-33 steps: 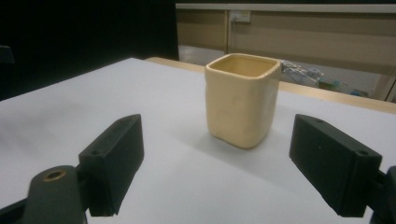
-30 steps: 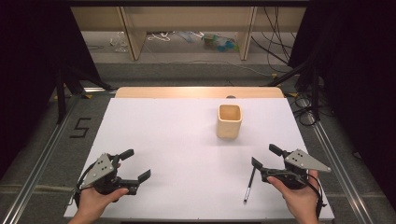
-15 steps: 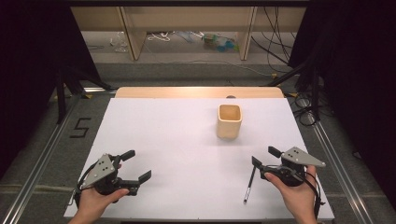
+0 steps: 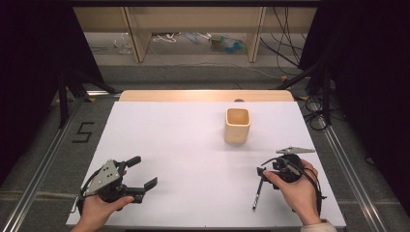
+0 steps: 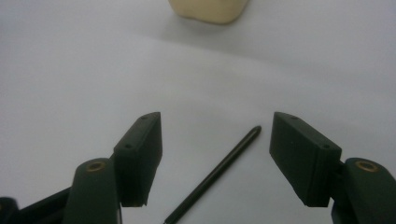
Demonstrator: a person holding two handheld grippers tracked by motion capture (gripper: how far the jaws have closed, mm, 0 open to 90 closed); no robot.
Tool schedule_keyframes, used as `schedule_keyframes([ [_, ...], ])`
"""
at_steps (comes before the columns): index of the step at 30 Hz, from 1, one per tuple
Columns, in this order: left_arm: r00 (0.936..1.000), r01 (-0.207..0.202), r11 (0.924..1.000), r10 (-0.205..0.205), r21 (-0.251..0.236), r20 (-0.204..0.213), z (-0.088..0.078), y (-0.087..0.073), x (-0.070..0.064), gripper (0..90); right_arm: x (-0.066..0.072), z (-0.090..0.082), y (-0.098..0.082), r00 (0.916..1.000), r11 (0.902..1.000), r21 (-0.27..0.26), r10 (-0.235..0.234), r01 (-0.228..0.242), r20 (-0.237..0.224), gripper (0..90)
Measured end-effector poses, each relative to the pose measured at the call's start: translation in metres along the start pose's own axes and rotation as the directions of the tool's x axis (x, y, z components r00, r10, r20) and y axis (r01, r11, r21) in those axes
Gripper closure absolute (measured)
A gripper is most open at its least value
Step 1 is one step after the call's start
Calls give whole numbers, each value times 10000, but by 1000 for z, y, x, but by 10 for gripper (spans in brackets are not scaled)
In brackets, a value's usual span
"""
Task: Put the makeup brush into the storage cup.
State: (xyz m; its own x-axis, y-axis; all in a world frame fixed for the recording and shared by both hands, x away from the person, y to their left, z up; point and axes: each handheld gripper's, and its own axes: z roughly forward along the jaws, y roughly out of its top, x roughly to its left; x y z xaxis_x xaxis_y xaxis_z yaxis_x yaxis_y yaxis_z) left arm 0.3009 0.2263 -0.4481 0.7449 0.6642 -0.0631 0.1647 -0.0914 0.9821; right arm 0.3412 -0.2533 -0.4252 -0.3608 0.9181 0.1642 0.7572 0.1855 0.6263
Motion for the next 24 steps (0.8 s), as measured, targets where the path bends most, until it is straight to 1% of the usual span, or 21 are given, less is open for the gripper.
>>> schedule_keyframes([
  [1, 10000, -88, 10000, 88, -1, 13, 0, 0, 0, 67, 0, 0, 0, 10000, 10000, 0, 0, 0, 0, 358],
  [2, 9999, -101, 9999, 101, 0, 31, 0, 0, 1, 67, 0, 1, 1, 10000, 9995, 324, 8, -10, 66, 358],
  [4, 9999, -133, 9999, 134, -76, 96, 1, 0, 1, 67, 2, 5, 5, 9992, 9951, 987, -51, 11, 399, 360],
  [5, 9999, -128, 9999, 129, -71, 100, 1, 0, 1, 68, 4, 6, 6, 9987, 9917, 1275, 92, -156, 510, 358],
  [6, 9999, -128, 9999, 129, -64, 108, 1, 0, 1, 68, 7, 8, 7, 9972, 9854, 1611, 454, -544, 594, 354],
  [7, 9999, -154, 9999, 154, 15, 54, 1, 0, 1, 69, 6, 11, 8, 9980, 9848, 1716, 171, -273, 607, 351],
  [8, 10000, -41, 10000, 41, 56, 24, 1, 0, 0, 69, 8, 12, 9, 9972, 9714, 2297, 474, -595, 579, 347],
  [9, 10000, -65, 10000, 65, 74, 35, 1, 0, 0, 69, 9, 15, 10, 9965, 9662, 2472, 599, -727, 588, 346],
  [10, 10000, -51, 10000, 50, 85, 41, 1, -1, 0, 69, 9, 18, 10, 9968, 9608, 2681, 568, -700, 564, 345],
  [11, 10000, -80, 9999, 80, 97, 50, 1, -1, 0, 69, 8, 20, 9, 9978, 9623, 2647, 537, -621, 388, 345],
  [12, 9999, -81, 9999, 80, 100, 75, 1, -1, 0, 70, 7, 22, 9, 9985, 9599, 2761, 406, -488, 355, 347],
  [13, 9999, -146, 9998, 145, 109, 92, 1, 0, 0, 70, 8, 24, 10, 9981, 9560, 2872, 520, -593, 329, 349],
  [15, 9999, -122, 9998, 122, 132, 64, 1, -1, 0, 71, 9, 28, 11, 9976, 9447, 3220, 484, -616, 485, 350],
  [16, 9999, -99, 9998, 98, 146, 67, 1, -1, -1, 71, 7, 30, 11, 9986, 9437, 3278, 331, -450, 418, 350],
  [17, 9999, -92, 9999, 91, 143, 72, 1, -1, -1, 71, 7, 31, 11, 9986, 9393, 3403, 293, -427, 444, 350],
  [18, 9999, -80, 9999, 79, 144, 74, 1, -1, -1, 71, 8, 33, 10, 9976, 9366, 3451, 460, -612, 521, 350],
  [20, 9999, -73, 9999, 72, 153, 78, 2, -1, -1, 72, 7, 35, 11, 9983, 9302, 3631, 446, -548, 363, 354],
  [21, 9999, -77, 9998, 76, 157, 77, 2, -1, -1, 72, 9, 35, 11, 9963, 9197, 3832, 734, -851, 452, 356],
  [22, 9999, -68, 9999, 67, 157, 77, 2, -1, -1, 73, 8, 36, 11, 9968, 9193, 3859, 640, -772, 470, 361],
  [23, 9999, -83, 9998, 82, 174, 76, 2, -1, -1, 73, 8, 37, 11, 9966, 9147, 3960, 667, -804, 484, 364],
  [24, 9999, -75, 9998, 73, 173, 74, 2, -1, -1, 73, 7, 38, 11, 9979, 9167, 3948, 482, -614, 432, 370],
])
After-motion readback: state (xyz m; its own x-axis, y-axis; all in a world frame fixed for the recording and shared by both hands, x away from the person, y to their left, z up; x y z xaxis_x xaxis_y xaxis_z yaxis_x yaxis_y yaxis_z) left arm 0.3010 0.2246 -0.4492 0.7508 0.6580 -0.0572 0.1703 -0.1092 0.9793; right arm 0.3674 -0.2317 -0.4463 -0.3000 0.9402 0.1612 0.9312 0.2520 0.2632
